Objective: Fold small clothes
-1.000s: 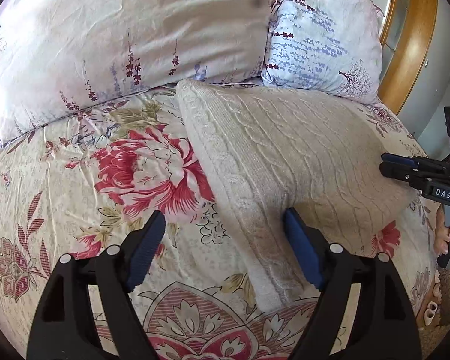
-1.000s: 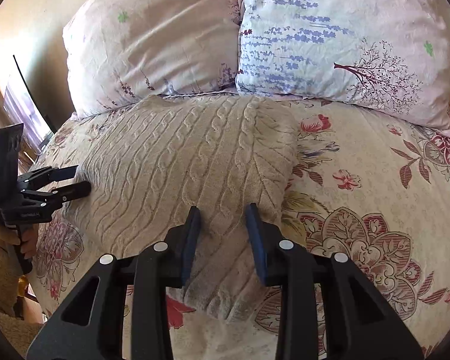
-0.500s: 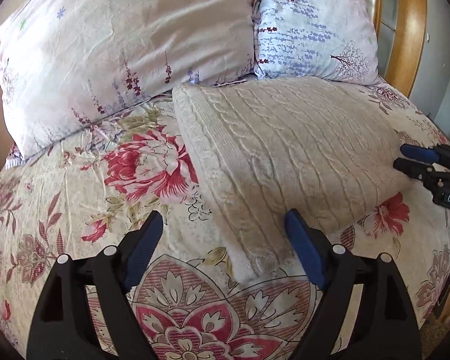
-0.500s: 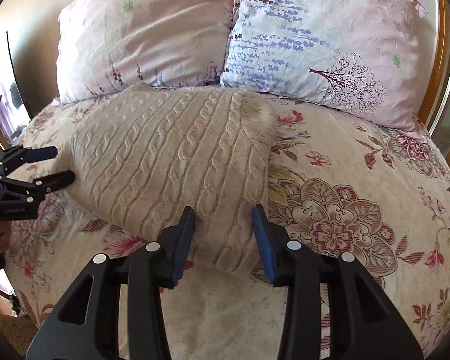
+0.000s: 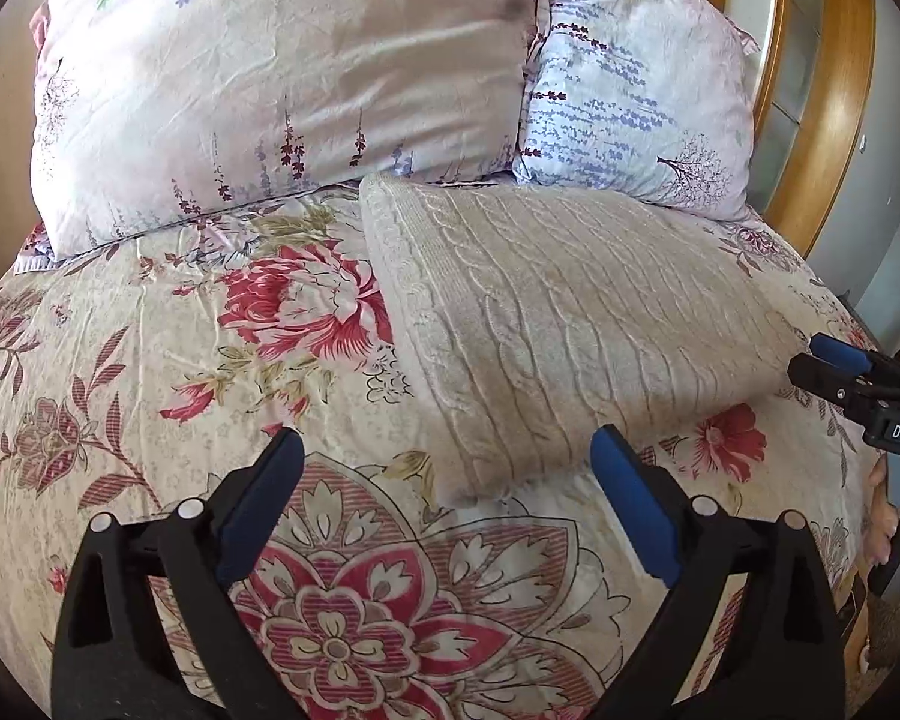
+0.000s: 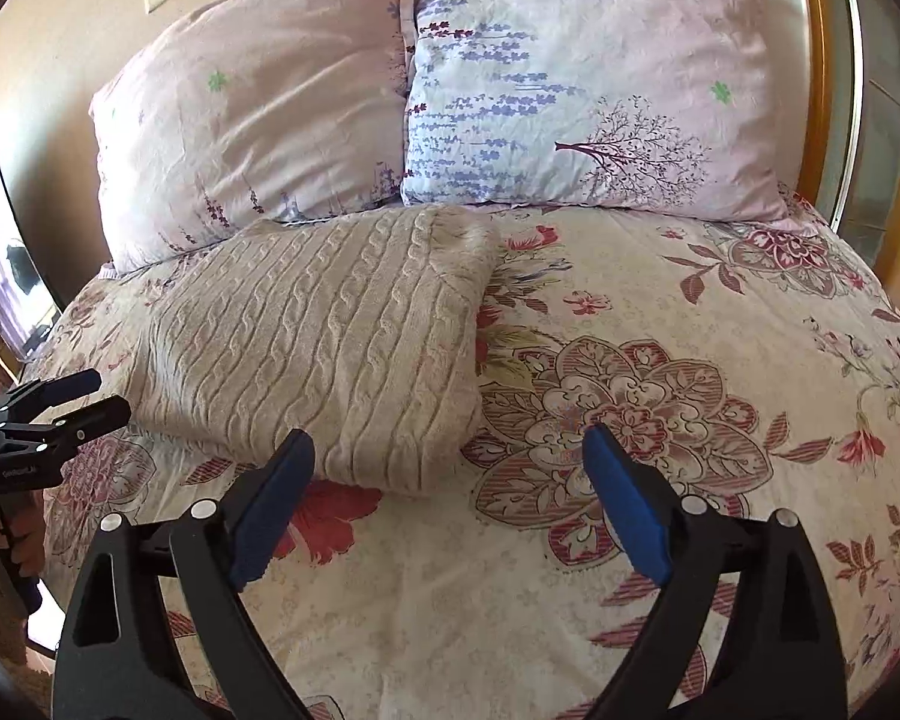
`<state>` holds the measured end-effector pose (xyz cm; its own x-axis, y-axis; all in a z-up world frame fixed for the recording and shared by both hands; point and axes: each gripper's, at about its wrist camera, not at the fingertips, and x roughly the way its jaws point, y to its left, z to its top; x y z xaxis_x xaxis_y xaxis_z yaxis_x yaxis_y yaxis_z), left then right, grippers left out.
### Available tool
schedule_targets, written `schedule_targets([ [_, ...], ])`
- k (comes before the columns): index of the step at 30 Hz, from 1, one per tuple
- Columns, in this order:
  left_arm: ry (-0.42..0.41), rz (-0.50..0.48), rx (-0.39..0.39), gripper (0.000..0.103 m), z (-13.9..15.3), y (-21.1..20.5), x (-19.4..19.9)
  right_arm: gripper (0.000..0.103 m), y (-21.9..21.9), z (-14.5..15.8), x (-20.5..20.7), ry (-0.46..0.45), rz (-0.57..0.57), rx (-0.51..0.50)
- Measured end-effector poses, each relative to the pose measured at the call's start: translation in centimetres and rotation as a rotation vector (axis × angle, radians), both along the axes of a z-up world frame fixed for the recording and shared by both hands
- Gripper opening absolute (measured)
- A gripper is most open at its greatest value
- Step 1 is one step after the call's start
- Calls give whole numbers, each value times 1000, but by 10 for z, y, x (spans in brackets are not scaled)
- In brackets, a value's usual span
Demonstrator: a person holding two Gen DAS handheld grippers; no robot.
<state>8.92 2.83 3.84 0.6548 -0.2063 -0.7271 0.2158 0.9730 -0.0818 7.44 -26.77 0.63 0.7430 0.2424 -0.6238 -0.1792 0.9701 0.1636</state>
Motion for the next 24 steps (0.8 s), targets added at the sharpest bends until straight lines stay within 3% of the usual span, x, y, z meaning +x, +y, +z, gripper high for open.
schedule_targets([
  [5, 30, 20, -10, 100, -5, -9, -5, 102, 9, -1, -6, 2, -57, -62],
  [11, 23, 69, 118, 101, -16, -25, -8, 102, 25, -1, -13, 11, -124, -155],
  [24, 111, 93, 126, 101, -31, -29, -1, 102, 54, -16, -5, 94, -44, -153],
])
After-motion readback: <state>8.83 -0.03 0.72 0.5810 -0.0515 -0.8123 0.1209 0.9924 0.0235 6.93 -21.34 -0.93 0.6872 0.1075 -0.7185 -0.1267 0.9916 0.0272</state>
